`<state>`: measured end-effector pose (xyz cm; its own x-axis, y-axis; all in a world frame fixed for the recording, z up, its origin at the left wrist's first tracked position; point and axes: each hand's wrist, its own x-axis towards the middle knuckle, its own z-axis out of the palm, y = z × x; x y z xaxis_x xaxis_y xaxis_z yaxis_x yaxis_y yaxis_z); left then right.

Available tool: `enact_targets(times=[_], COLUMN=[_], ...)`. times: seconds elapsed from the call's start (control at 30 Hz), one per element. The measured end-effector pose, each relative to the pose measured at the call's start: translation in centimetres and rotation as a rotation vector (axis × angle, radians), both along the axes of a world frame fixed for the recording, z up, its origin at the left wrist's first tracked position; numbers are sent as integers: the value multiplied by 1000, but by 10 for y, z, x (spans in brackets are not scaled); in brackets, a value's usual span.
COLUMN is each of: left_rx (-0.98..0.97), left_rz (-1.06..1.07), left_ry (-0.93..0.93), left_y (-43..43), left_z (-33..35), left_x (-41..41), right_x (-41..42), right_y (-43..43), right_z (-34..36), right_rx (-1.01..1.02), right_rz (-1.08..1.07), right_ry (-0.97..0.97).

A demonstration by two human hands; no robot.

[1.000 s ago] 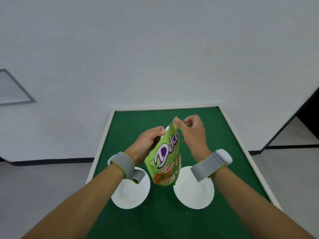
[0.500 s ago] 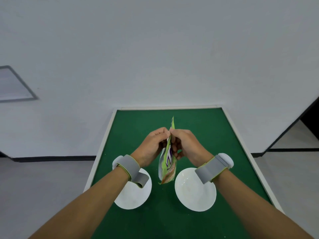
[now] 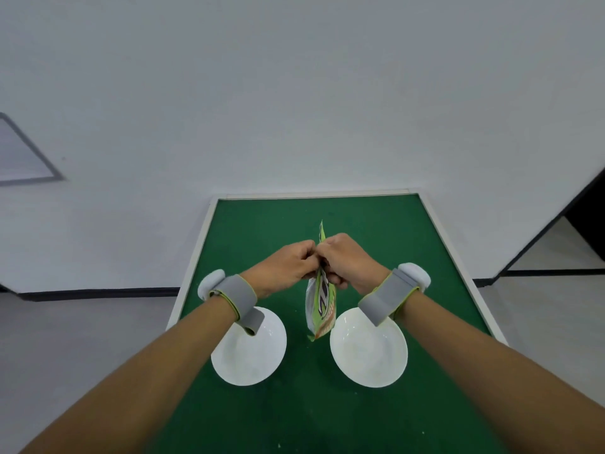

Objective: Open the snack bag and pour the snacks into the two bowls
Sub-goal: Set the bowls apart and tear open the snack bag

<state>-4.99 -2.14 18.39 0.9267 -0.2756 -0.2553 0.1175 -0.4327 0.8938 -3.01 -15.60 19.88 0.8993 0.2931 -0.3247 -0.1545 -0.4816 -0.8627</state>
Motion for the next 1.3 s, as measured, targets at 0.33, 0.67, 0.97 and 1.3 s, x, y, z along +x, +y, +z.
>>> enact_targets(times=[0.33, 0.67, 0.97, 1.3], left_rx=[320, 421, 699, 592], left_rz=[-72, -39, -42, -81], left_ry=[-151, -207, -179, -211], left_y=[-2, -5, 14, 28], left_z=[22, 33, 49, 59], left_x=[4, 2, 11, 20], right_x=[9, 15, 20, 30], right_y=[6, 7, -17, -36], right_z=[9, 18, 21, 24], right_rx=[-136, -305, -553, -525], right_rz=[-32, 28, 77, 28], right_ry=[-123, -223, -273, -396])
